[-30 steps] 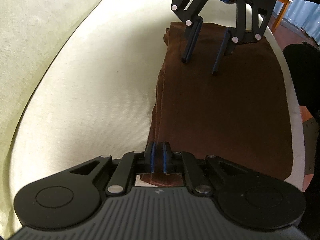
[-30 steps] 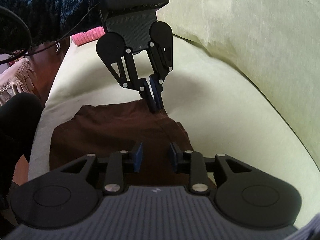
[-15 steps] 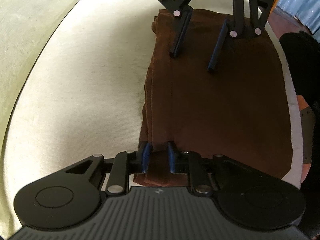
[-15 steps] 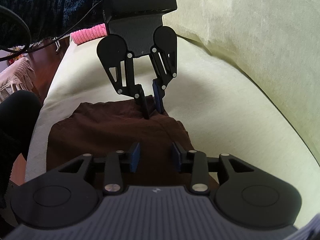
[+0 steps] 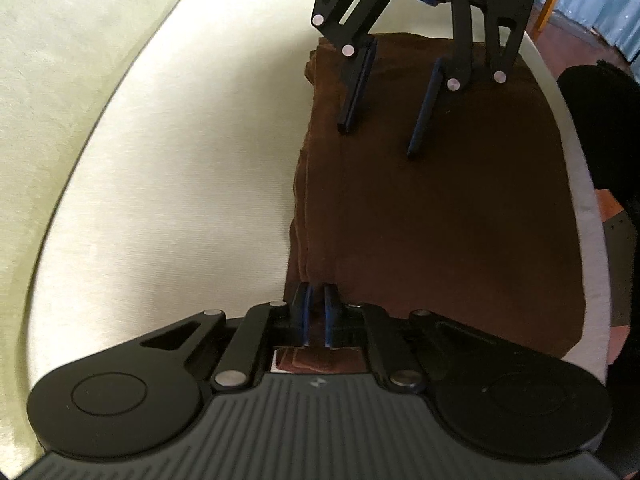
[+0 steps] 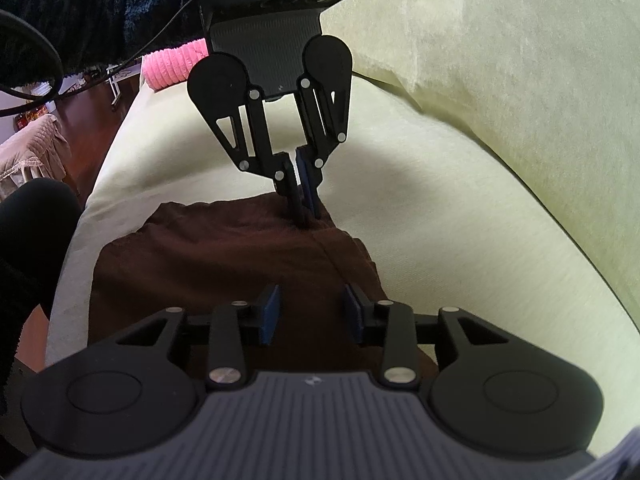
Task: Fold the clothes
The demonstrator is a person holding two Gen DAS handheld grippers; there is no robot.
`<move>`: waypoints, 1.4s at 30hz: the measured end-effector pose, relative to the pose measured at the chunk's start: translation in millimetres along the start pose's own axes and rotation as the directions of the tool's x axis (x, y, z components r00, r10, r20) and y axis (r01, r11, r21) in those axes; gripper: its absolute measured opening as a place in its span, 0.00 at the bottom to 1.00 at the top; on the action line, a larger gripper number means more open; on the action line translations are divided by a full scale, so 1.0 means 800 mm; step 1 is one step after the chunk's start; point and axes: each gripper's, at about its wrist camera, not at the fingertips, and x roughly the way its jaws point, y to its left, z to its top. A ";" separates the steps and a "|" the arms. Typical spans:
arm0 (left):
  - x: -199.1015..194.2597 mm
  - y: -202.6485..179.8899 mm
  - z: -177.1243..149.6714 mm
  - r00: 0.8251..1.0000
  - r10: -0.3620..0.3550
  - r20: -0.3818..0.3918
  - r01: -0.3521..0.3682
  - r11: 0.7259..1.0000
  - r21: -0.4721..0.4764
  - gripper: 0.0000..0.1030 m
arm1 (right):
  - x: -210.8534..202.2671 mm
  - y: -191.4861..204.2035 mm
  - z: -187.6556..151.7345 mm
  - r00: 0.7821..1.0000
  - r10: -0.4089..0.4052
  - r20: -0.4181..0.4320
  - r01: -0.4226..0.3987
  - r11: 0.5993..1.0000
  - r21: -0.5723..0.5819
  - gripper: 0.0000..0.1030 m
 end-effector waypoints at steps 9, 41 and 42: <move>-0.006 -0.019 -0.009 0.985 0.167 -0.030 -0.168 0.986 -0.004 0.00 | -0.002 0.004 -0.002 1.000 -0.019 -0.002 0.019 1.000 0.004 0.32; 0.017 -0.048 -0.044 0.984 0.142 0.111 -0.122 0.979 -0.165 0.01 | 0.036 -0.028 0.055 0.997 0.051 -0.061 -0.057 0.993 -0.101 0.07; 0.017 -0.049 -0.044 0.984 0.143 0.111 -0.123 0.979 -0.165 0.01 | 0.036 -0.027 0.055 0.997 0.049 -0.058 -0.055 0.992 -0.109 0.06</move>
